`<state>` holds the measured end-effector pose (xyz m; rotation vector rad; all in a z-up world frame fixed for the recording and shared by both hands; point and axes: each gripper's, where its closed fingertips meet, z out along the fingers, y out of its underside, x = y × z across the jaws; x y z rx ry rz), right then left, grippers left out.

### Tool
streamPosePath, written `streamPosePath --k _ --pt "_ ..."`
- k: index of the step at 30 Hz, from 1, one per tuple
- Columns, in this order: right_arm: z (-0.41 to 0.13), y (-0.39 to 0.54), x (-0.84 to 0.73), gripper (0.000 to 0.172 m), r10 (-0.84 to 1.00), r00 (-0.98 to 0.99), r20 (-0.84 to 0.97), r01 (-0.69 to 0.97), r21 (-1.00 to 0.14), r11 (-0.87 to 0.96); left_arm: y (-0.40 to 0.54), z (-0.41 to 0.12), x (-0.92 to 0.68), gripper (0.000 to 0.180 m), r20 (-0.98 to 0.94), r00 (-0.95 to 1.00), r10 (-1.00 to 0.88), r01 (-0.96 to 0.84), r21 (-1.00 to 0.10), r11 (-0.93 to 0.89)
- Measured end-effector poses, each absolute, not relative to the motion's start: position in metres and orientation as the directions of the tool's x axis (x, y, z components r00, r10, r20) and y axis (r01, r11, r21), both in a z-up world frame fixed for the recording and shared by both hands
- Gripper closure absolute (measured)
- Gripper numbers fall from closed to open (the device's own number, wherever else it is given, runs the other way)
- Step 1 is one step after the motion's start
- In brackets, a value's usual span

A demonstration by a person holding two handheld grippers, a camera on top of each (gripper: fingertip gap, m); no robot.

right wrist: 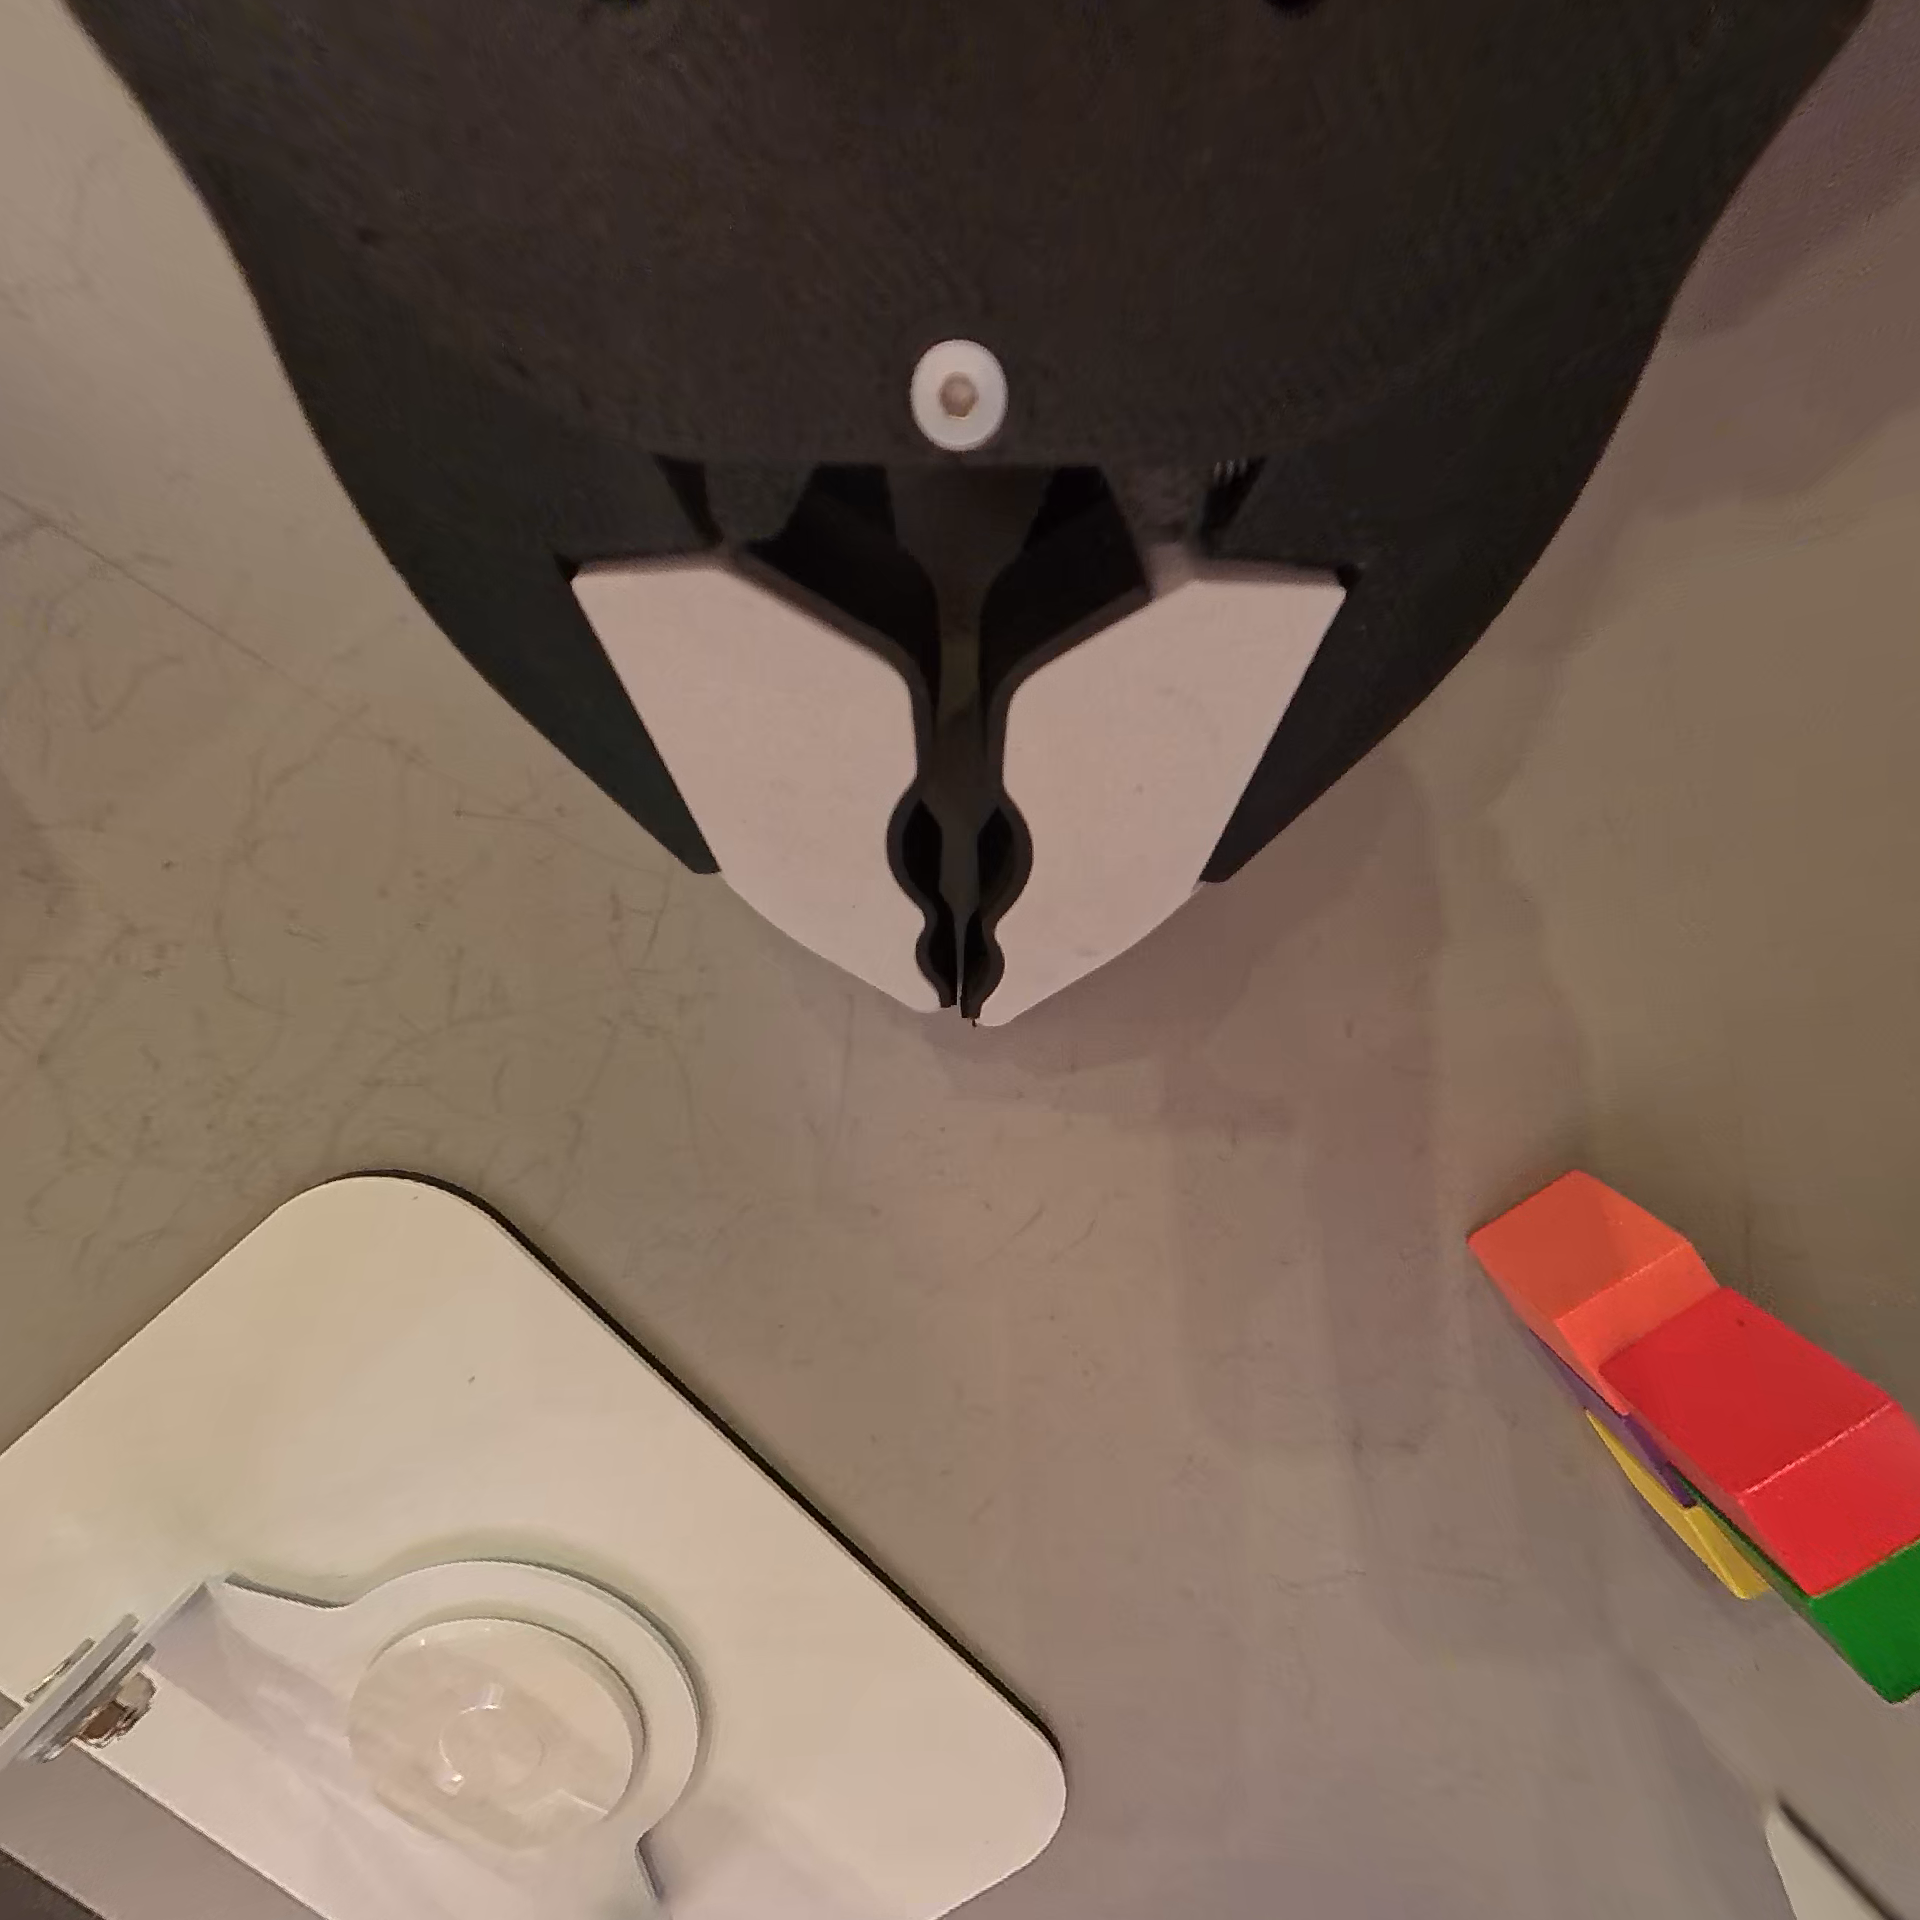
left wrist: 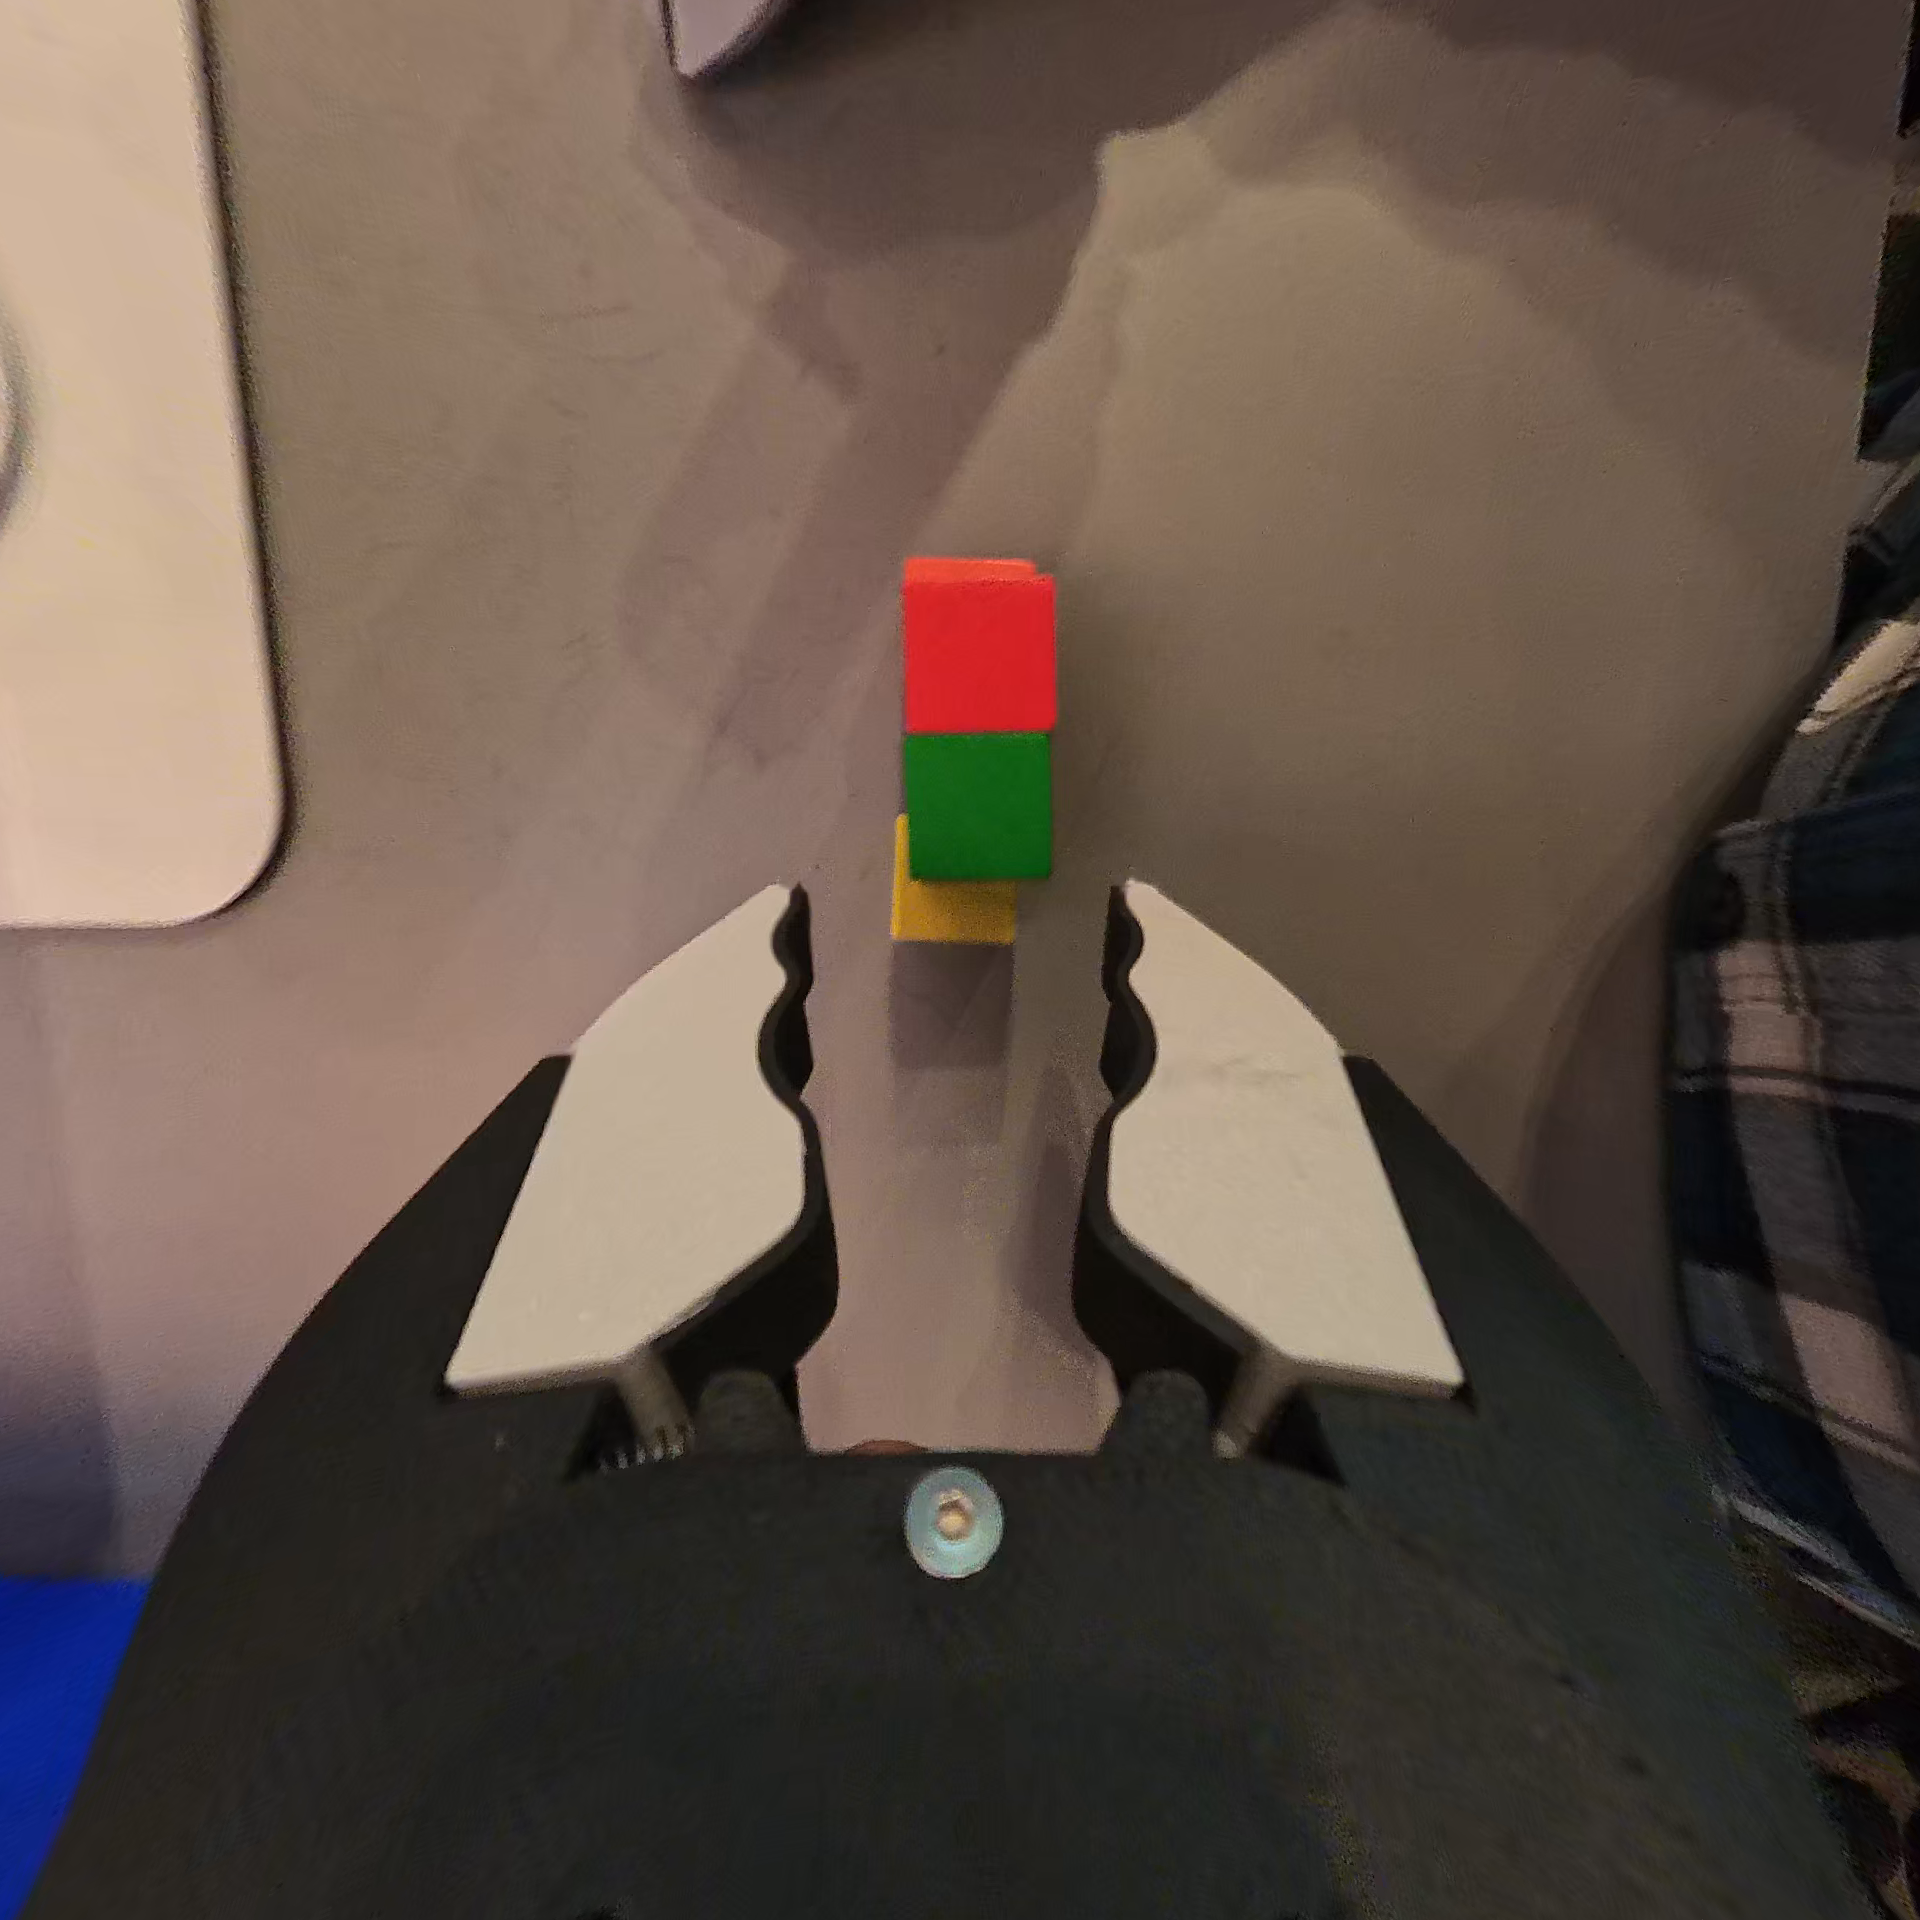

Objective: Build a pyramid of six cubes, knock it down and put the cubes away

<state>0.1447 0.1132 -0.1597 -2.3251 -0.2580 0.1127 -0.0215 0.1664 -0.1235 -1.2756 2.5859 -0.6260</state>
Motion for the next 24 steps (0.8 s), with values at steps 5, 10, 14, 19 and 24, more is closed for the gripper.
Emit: streamPosePath --k 5,10,14,19,24 --pt "-0.16 0.113 0.145 0.171 0.219 0.976 -0.003 0.15 -0.721 -0.677 0.251 -0.085 -0.032 0.127 -0.117 -0.473 -0.873 -0.76 -0.447 0.471" --pt "-0.16 0.113 0.145 0.171 0.216 0.976 -0.007 0.145 -0.721 -0.678 0.39 -0.071 -0.061 0.131 -0.279 -0.282 -0.918 -0.857 -0.356 0.372" --pt "-0.16 0.112 0.145 0.172 0.214 0.977 -0.011 0.141 -0.722 -0.678 0.481 -0.095 -0.099 0.129 -0.327 -0.224 -0.918 -0.935 -0.194 0.297" --pt "-0.16 0.112 0.145 0.172 0.212 0.977 -0.006 0.143 -0.721 -0.678 0.534 -0.13 -0.123 0.128 -0.334 -0.276 -0.901 -0.952 -0.033 0.304" --pt "-0.16 0.112 0.146 0.171 0.207 0.978 -0.006 0.139 -0.721 -0.679 0.56 -0.149 -0.122 0.124 -0.339 -0.227 -0.913 -0.974 0.061 0.22"
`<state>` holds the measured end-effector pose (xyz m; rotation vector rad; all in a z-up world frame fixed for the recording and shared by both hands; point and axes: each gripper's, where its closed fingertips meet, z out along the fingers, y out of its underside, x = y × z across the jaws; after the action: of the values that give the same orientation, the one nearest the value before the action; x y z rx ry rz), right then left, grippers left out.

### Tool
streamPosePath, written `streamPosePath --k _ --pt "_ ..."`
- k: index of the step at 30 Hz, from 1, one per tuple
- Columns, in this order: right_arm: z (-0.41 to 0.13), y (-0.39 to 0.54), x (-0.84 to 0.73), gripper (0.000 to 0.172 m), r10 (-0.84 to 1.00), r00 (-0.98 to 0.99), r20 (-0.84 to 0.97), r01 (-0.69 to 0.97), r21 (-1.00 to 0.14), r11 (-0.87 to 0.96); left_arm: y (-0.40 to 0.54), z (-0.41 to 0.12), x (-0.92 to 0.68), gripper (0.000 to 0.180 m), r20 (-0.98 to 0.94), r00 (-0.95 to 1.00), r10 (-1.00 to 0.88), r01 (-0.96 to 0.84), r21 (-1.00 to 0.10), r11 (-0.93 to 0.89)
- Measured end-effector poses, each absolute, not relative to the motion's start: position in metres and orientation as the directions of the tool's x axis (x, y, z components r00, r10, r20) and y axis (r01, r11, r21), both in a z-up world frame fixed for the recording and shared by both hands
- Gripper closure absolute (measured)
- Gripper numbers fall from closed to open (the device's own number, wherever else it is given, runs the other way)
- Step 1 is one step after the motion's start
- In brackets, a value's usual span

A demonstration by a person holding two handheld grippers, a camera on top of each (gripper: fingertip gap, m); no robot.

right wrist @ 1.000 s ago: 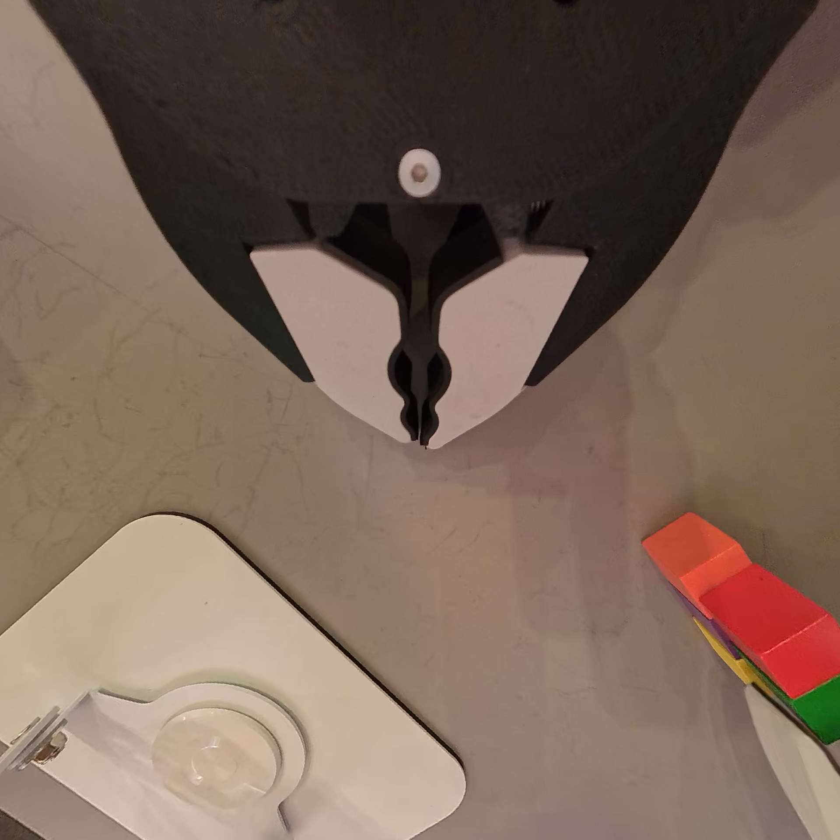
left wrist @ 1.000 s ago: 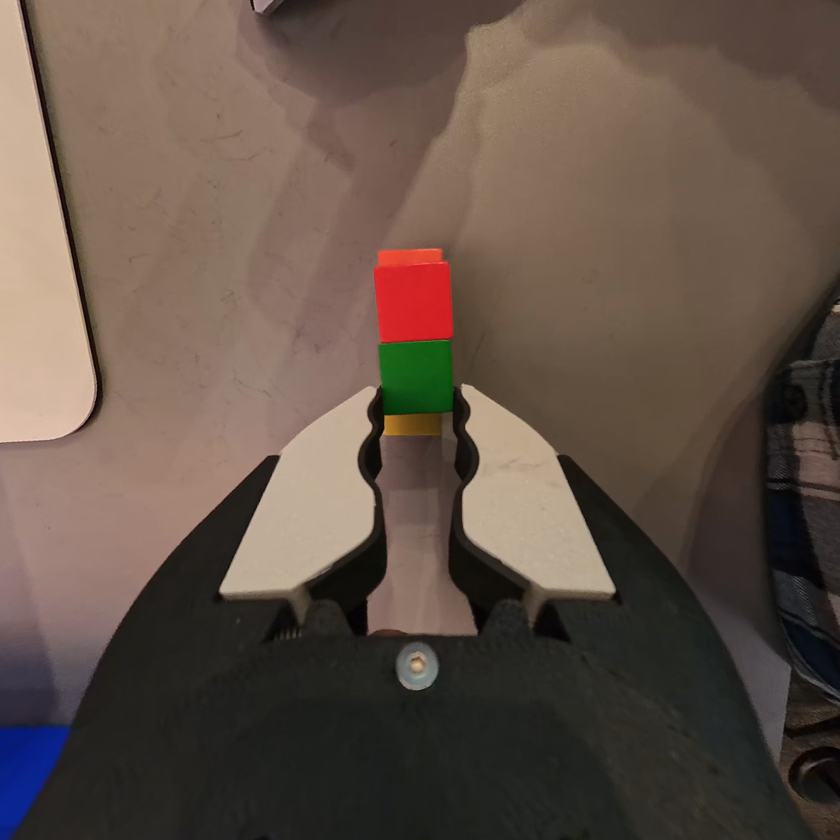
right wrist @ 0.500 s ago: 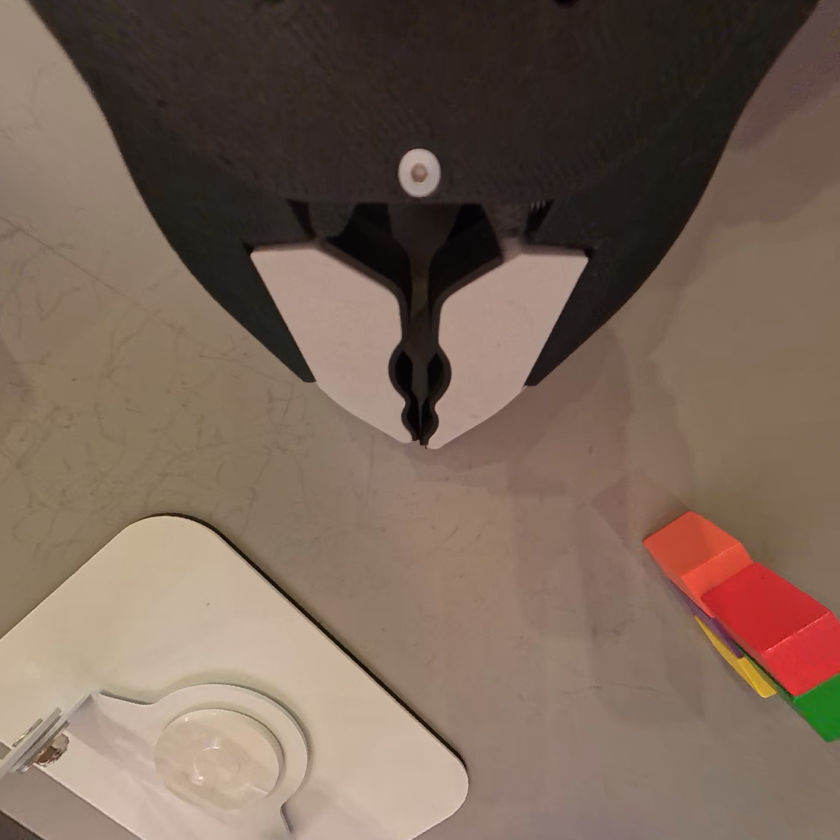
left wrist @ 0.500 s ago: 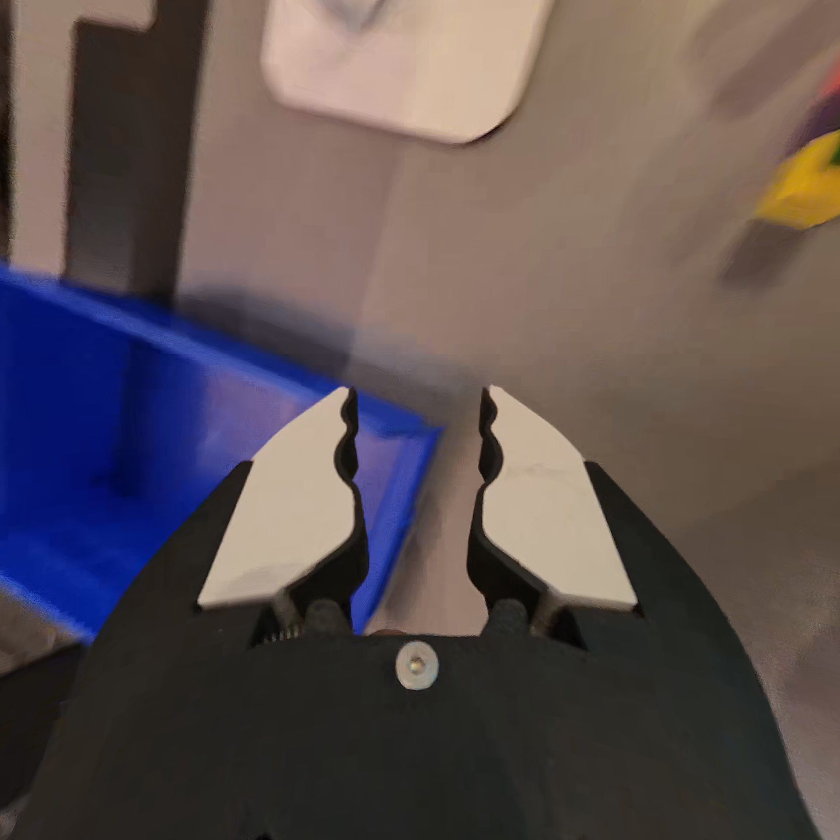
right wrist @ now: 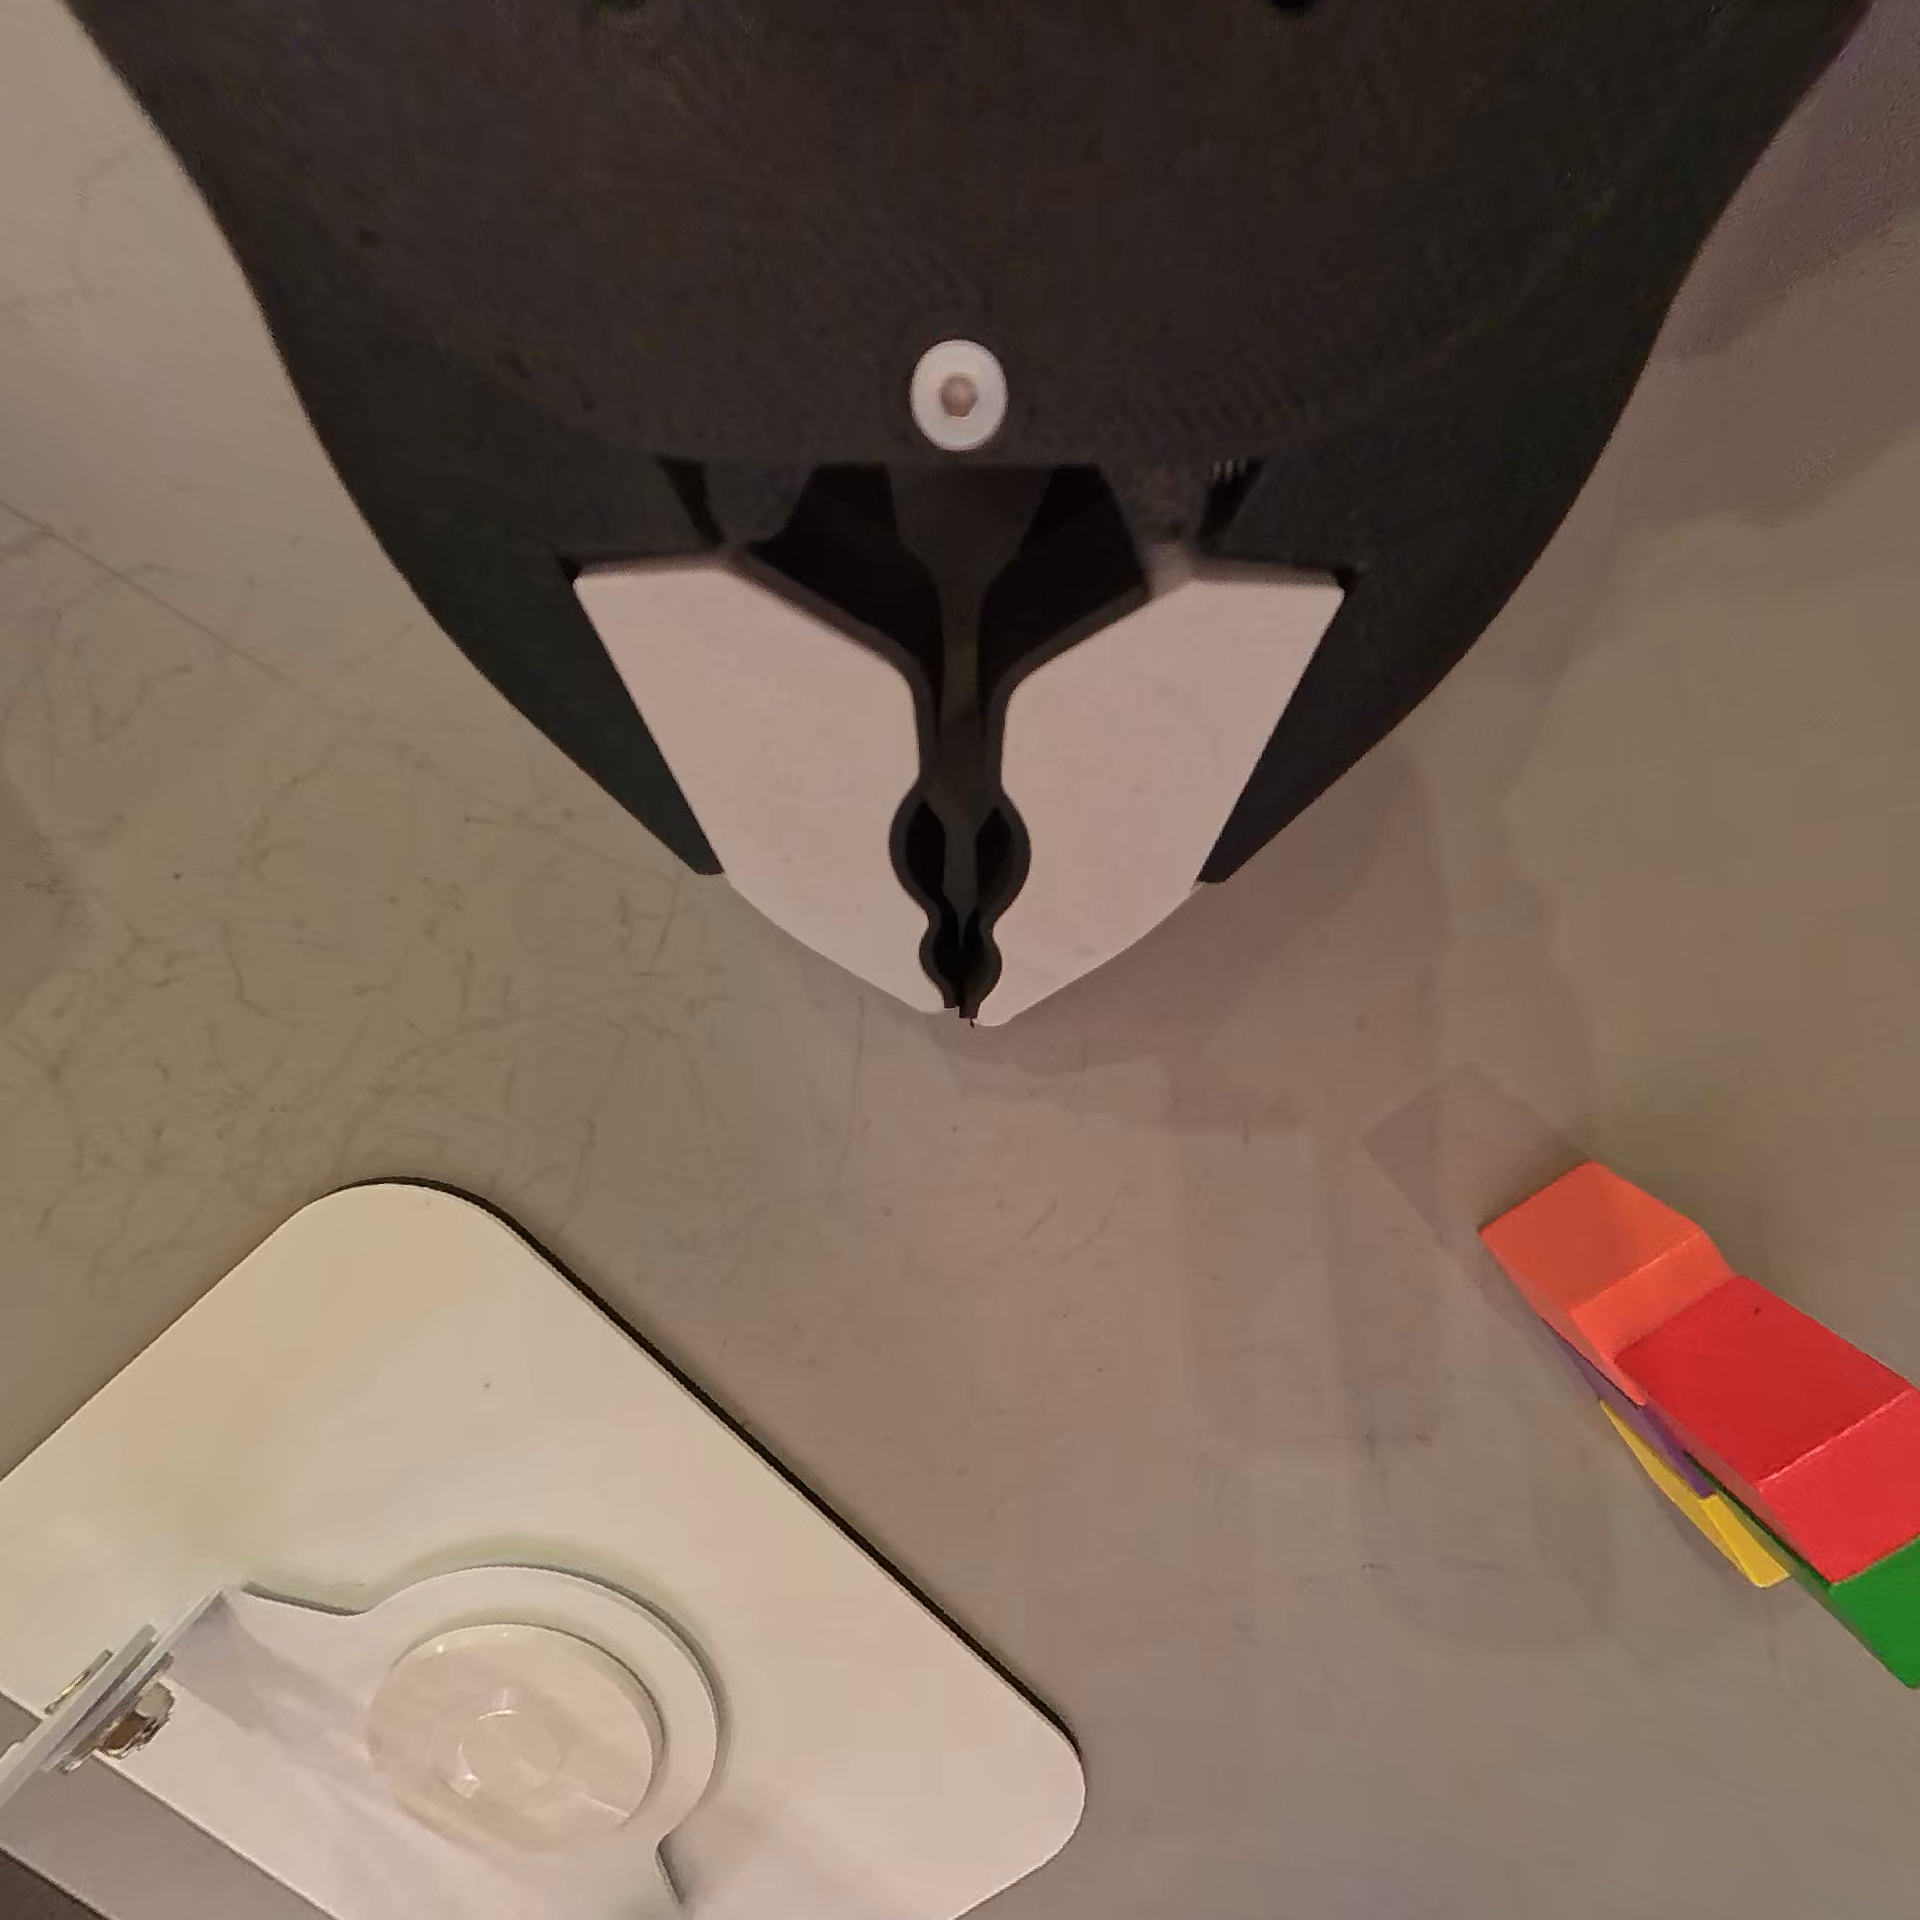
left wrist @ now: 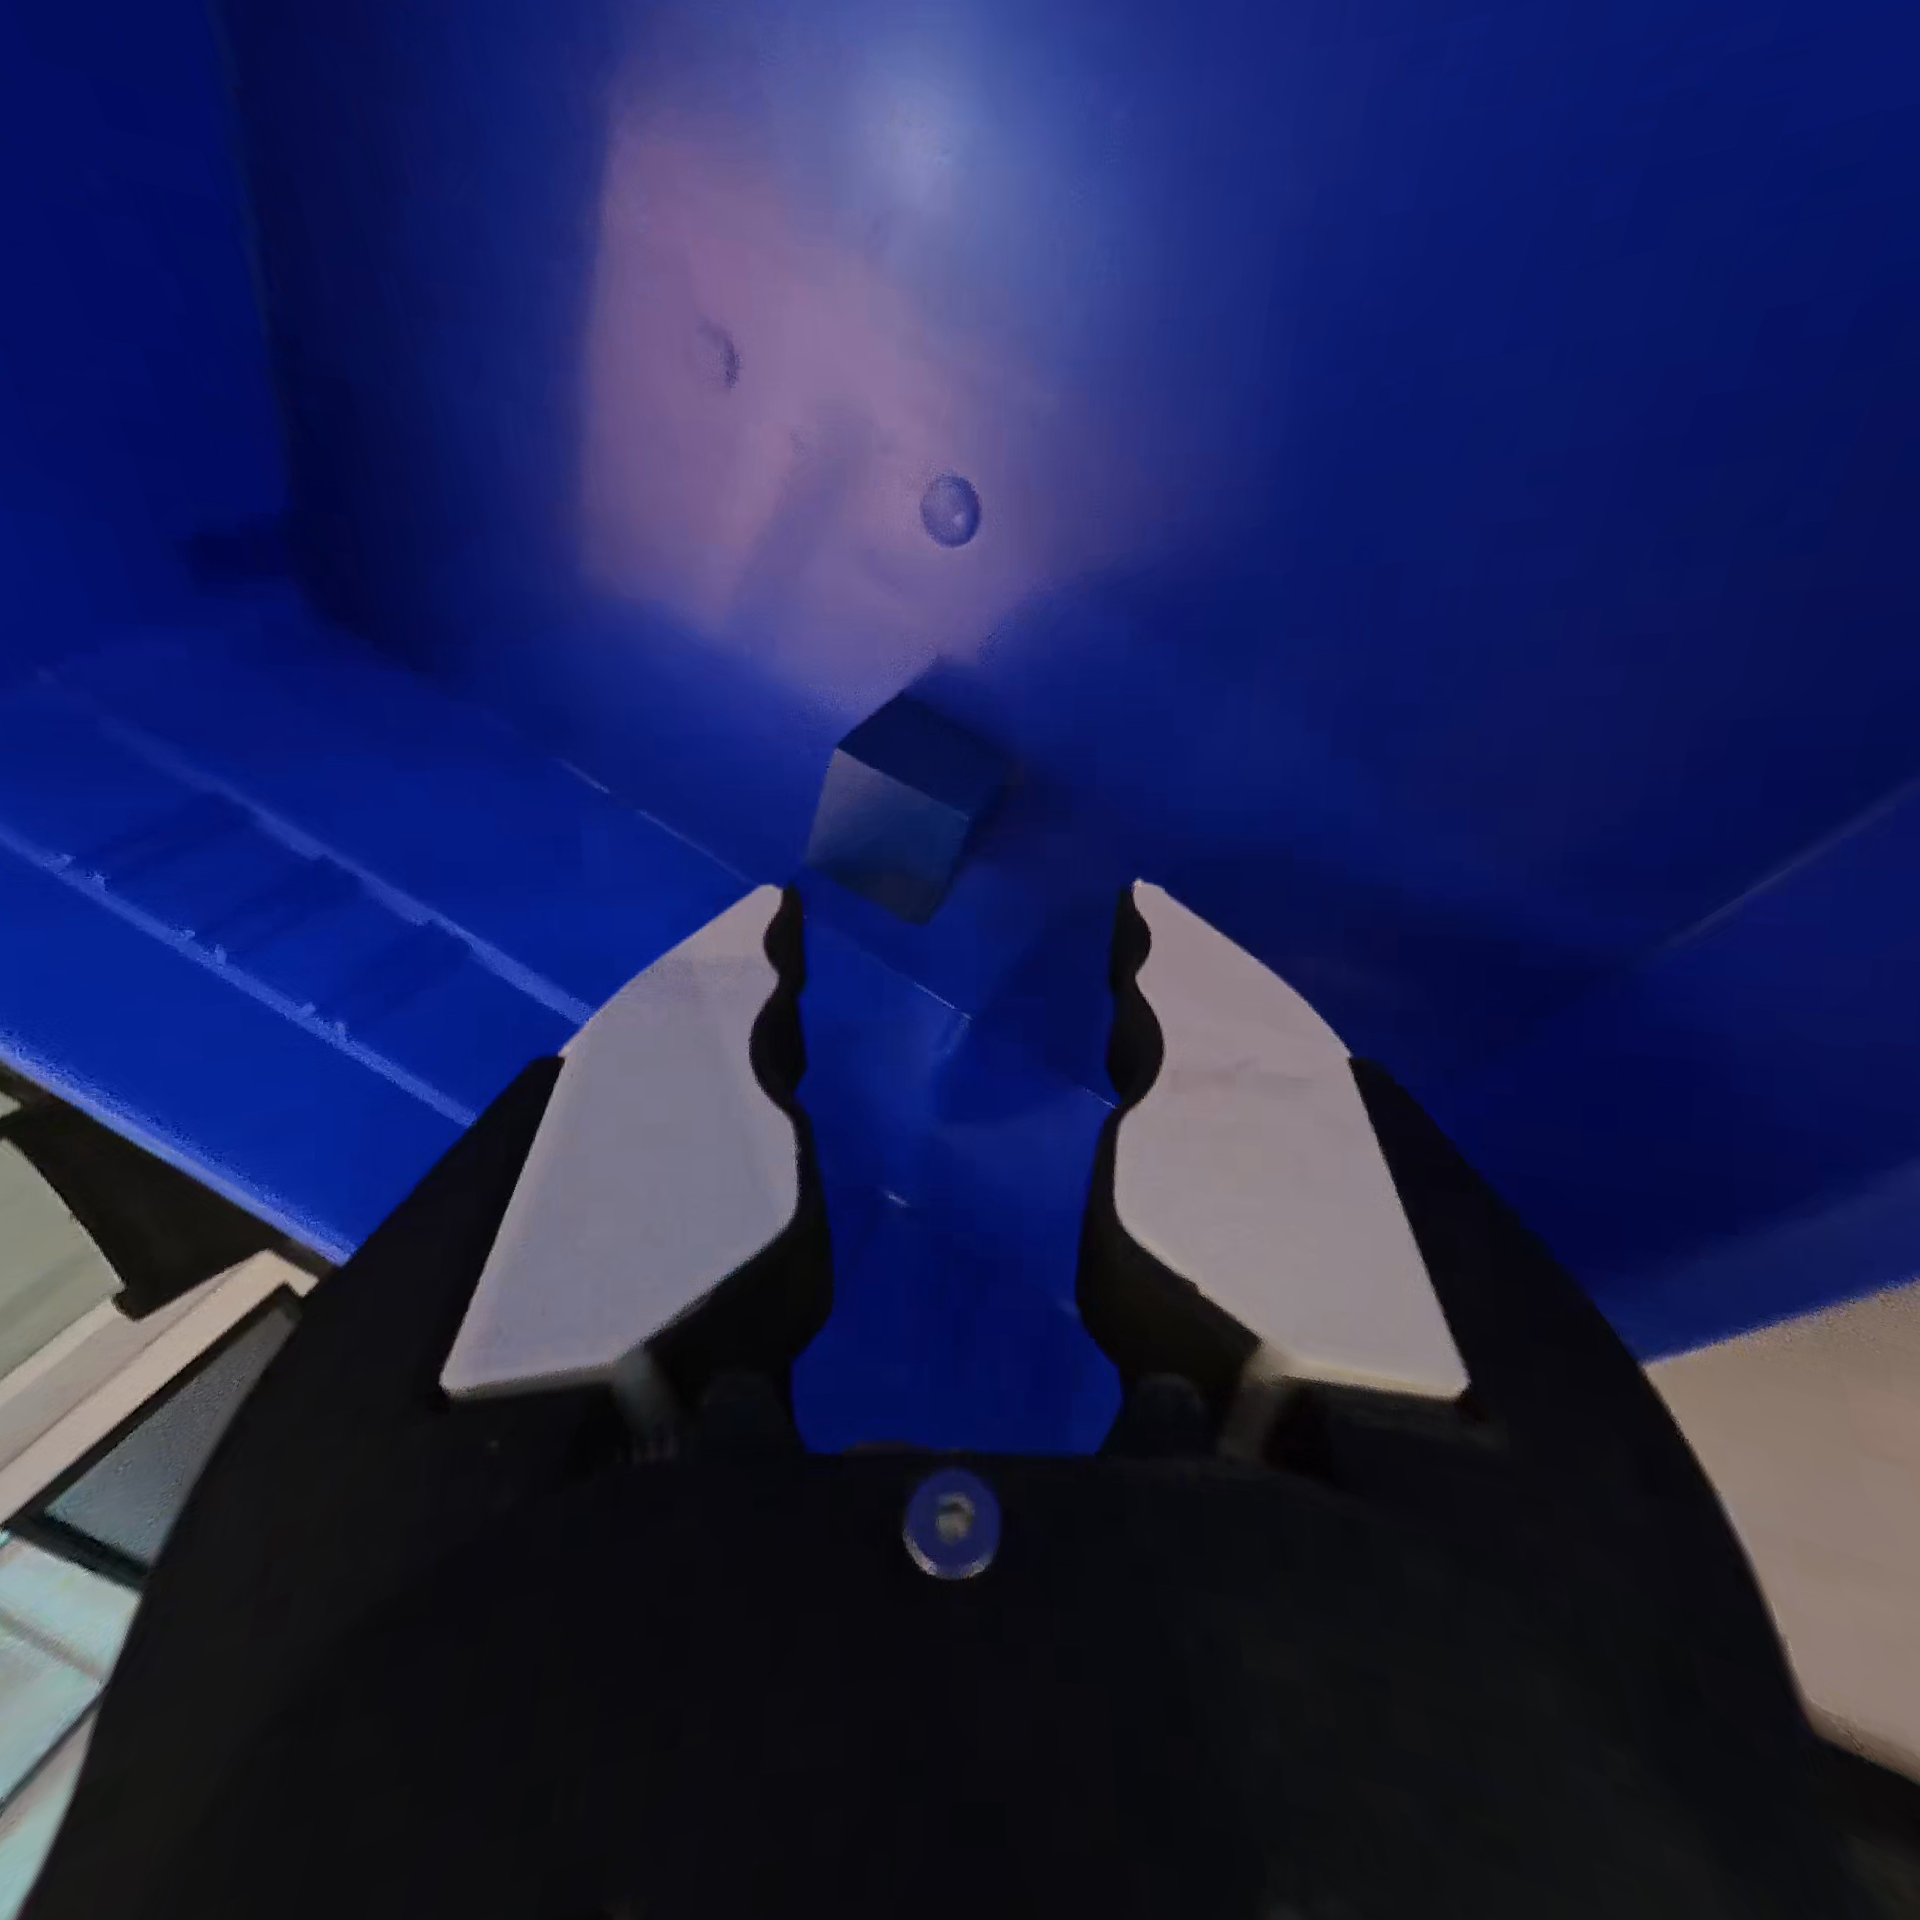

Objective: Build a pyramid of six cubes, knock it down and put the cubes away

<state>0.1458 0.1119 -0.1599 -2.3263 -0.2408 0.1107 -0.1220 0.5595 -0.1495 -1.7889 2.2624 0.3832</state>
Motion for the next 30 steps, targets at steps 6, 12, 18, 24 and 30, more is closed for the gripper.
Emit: streamPosePath --k 6,12,18,24,30 --pt "-0.16 0.112 0.146 0.171 0.204 0.979 -0.006 0.137 -0.721 -0.679 0.57 -0.151 -0.116 0.124 -0.327 -0.176 -0.928 -0.983 0.101 0.151" --pt "-0.16 0.111 0.146 0.172 0.205 0.979 -0.006 0.137 -0.721 -0.679 0.566 -0.157 -0.112 0.135 -0.288 -0.321 -0.902 -0.944 0.181 0.277" --pt "-0.161 0.111 0.146 0.171 0.206 0.979 -0.006 0.138 -0.721 -0.679 0.57 -0.161 -0.11 0.148 -0.278 -0.352 -0.894 -0.929 0.22 0.297" --pt "-0.16 0.111 0.145 0.17 0.213 0.977 -0.012 0.138 -0.722 -0.678 0.55 -0.142 -0.104 0.15 -0.302 -0.272 -0.914 -0.962 0.067 0.264" --pt "-0.152 0.111 0.138 0.155 0.238 0.97 -0.043 0.123 -0.758 -0.64 0.464 -0.093 -0.08 0.151 -0.271 -0.217 -0.938 -0.922 -0.258 0.288"
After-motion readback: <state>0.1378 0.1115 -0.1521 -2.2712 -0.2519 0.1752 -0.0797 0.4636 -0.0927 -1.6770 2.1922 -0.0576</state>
